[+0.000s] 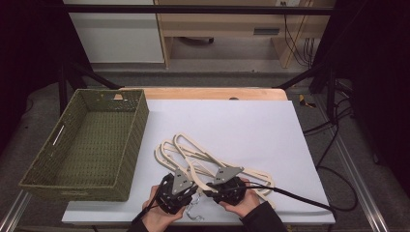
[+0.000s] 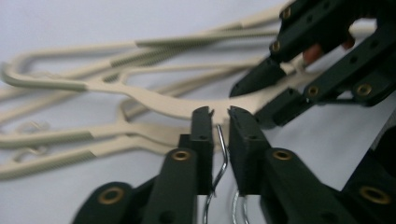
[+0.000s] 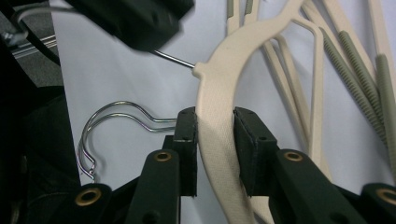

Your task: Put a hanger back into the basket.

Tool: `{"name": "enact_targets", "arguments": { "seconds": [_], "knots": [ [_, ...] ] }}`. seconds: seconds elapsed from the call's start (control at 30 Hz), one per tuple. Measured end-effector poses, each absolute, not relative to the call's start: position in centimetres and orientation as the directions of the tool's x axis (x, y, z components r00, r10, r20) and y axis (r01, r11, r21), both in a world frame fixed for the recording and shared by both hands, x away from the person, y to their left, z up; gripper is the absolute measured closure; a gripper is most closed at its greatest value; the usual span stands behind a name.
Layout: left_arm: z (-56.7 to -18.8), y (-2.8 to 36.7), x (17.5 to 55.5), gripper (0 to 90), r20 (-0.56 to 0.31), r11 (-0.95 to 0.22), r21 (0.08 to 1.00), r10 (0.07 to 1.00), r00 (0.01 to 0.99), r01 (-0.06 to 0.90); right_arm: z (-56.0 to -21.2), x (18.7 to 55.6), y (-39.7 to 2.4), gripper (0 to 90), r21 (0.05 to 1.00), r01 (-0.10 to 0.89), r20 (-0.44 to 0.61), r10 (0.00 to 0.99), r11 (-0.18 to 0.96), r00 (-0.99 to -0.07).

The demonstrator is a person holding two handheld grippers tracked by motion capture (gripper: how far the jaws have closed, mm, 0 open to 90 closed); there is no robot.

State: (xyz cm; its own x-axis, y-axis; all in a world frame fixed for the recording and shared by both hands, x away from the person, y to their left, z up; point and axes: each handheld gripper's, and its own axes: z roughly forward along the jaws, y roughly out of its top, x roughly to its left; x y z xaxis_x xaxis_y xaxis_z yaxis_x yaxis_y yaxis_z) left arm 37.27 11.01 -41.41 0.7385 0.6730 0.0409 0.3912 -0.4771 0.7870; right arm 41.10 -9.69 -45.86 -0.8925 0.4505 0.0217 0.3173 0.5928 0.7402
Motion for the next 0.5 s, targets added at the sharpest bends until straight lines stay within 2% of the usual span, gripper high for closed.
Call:
{"name": "enact_targets", "arguments": {
  "seconds": [0.03, 0.07, 0.1, 0.17, 0.3, 0.5],
  "knots": [
    [-40.9, 11.4, 37.3, 69.5, 0.031, -0.454, 0.812, 0.661, 0.75, 0.366, -45.8, 41.1, -9.7, 73.1, 0.745, 0.315, 0.021, 0.45, 0.588, -0.893],
    [-40.3, 11.8, 37.3, 60.0, 0.032, -0.433, 0.834, 0.657, 0.753, 0.342, -45.7, 41.0, -9.8, 73.2, 0.749, 0.316, 0.023, 0.454, 0.582, -0.891],
    [-39.3, 12.5, 37.3, 45.6, 0.044, -0.402, 0.865, 0.657, 0.753, 0.3, -45.4, 41.0, -9.9, 73.4, 0.754, 0.316, 0.022, 0.459, 0.576, -0.888],
    [-38.8, 12.9, 37.3, 34.1, 0.051, -0.387, 0.88, 0.656, 0.753, 0.277, -45.2, 41.0, -10.0, 73.4, 0.754, 0.321, 0.027, 0.462, 0.573, -0.887],
    [-37.2, 15.4, 38.0, 26.2, -0.013, -0.291, 0.916, 0.668, 0.744, 0.277, -44.6, 41.0, -10.3, 73.8, 0.759, 0.318, 0.025, 0.462, 0.568, -0.887],
    [-36.8, 17.0, 38.6, 22.6, -0.035, -0.245, 0.931, 0.68, 0.733, 0.272, -43.7, 41.0, -10.9, 74.4, 0.757, 0.324, 0.022, 0.473, 0.568, -0.881]
  ]
}}
